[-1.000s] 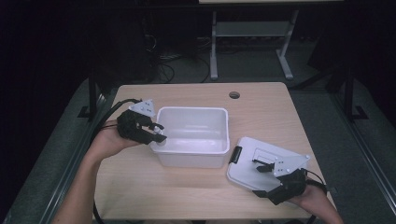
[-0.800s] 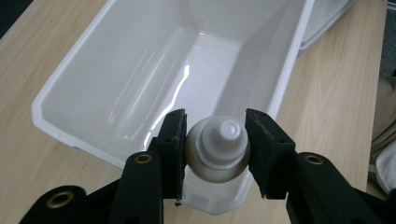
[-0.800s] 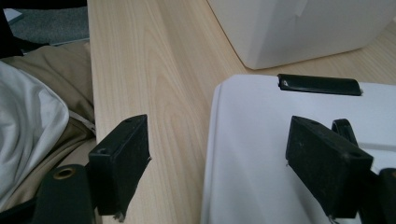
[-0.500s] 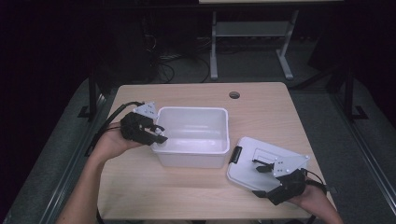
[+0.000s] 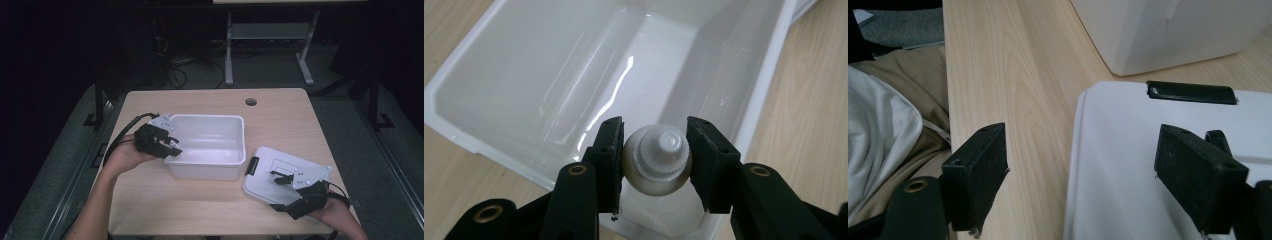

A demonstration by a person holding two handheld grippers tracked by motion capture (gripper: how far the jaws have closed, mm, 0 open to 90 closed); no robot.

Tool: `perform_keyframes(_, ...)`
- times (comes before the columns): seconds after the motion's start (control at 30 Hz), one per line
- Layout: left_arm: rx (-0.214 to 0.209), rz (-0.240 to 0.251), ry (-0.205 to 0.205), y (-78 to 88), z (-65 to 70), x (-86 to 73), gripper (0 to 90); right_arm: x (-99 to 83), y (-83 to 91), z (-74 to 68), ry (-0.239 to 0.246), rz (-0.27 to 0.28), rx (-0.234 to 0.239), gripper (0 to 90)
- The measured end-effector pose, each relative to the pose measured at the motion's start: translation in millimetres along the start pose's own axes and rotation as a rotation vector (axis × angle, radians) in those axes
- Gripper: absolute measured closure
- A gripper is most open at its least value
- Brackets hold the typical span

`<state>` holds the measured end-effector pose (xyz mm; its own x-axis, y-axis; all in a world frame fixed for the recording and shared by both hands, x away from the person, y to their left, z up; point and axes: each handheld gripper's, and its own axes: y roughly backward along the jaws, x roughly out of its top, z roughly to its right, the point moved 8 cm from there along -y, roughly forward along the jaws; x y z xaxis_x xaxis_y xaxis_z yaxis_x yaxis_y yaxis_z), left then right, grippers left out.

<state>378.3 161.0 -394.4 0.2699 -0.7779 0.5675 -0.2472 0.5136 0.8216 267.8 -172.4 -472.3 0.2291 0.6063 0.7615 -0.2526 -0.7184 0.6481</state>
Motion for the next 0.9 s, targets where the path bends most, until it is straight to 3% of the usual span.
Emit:
perform_keyframes(0.5,-0.010,0.003,0.028,-11.3,-1.3,-11.1,59.8,-1.7,-4.1,-2.0,-0.002,-0.015,0.014,20.5)
perform_keyframes(0.9,-0.001,-0.017,0.022,-20.0,-3.5,-10.0,59.7,-2.7,-2.5,-1.5,-0.003,-0.009,0.014,20.6)
